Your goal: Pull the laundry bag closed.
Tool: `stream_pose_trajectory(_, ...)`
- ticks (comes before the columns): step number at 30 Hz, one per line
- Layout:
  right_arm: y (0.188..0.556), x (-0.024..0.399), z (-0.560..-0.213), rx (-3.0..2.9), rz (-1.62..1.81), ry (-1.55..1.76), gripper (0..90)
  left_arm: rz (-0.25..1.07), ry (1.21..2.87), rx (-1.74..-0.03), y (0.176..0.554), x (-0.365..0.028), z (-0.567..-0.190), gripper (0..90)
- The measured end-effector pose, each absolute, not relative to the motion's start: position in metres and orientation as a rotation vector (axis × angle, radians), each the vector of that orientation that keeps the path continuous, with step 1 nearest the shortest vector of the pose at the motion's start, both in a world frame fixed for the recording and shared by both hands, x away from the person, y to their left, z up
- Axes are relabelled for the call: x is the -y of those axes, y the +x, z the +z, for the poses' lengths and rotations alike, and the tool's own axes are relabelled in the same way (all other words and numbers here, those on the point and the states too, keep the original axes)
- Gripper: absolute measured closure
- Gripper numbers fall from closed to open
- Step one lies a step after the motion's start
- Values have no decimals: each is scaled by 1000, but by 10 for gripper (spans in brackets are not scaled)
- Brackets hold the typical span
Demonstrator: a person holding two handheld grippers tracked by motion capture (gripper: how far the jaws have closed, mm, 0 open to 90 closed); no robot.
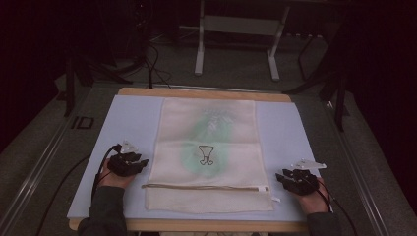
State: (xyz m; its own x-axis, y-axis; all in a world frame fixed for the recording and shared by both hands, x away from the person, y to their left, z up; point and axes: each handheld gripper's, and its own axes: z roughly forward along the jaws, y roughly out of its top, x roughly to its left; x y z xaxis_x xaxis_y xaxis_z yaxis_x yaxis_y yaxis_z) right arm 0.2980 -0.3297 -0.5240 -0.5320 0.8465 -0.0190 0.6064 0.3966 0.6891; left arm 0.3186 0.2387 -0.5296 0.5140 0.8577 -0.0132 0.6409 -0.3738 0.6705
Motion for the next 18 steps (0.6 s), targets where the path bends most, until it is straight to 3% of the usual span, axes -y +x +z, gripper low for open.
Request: stream_pose_trajectory(18,297,318,-521,-2340,984,1202,559,430,2079,-1209,316,-247,-520,620)
